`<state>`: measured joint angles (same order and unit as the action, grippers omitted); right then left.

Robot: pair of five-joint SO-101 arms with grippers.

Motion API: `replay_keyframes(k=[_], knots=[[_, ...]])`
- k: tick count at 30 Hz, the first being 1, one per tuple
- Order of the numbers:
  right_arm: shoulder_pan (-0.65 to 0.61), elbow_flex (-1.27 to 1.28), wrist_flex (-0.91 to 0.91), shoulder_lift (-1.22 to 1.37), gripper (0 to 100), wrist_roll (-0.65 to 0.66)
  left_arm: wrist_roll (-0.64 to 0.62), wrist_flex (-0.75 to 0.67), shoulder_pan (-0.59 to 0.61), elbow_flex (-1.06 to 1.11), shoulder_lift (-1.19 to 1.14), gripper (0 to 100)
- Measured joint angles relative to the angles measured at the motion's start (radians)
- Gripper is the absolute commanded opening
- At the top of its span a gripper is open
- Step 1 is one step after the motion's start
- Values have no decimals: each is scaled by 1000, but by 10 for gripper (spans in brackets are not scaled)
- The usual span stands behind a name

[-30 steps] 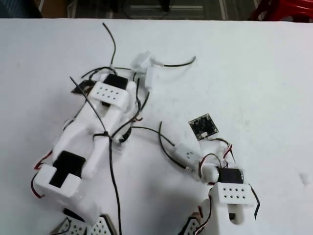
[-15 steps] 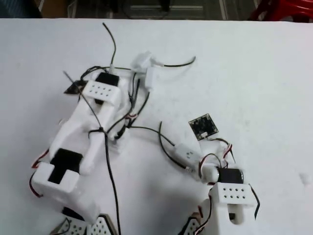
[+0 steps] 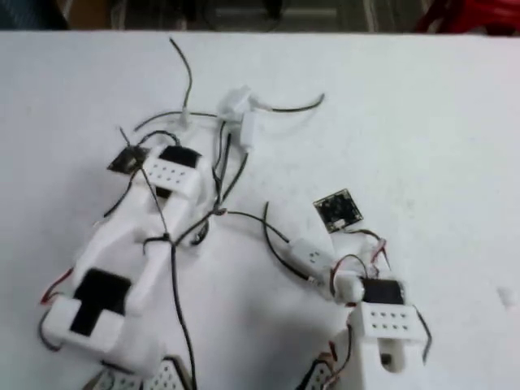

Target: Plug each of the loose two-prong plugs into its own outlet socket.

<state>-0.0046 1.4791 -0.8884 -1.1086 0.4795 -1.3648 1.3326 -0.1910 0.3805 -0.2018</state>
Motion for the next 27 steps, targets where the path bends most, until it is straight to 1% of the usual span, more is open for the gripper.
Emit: replay_keyframes(k=[3, 5, 6, 10, 14, 27], knots=[[-11, 15, 12, 0, 32, -2, 104, -26, 5, 20, 0, 24], [-55, 32, 31, 0, 32, 0, 173, -31, 3, 21, 0, 24], [-75, 43, 40, 0, 32, 0, 189, -31, 2, 21, 0, 24], [-133, 89, 101, 0, 32, 0, 201, -31, 3, 21, 0, 24], [-137, 92, 132, 0, 32, 0, 203, -38, 2, 31, 2, 24], [-137, 95, 132, 0, 32, -2, 203, -38, 2, 31, 2, 24]])
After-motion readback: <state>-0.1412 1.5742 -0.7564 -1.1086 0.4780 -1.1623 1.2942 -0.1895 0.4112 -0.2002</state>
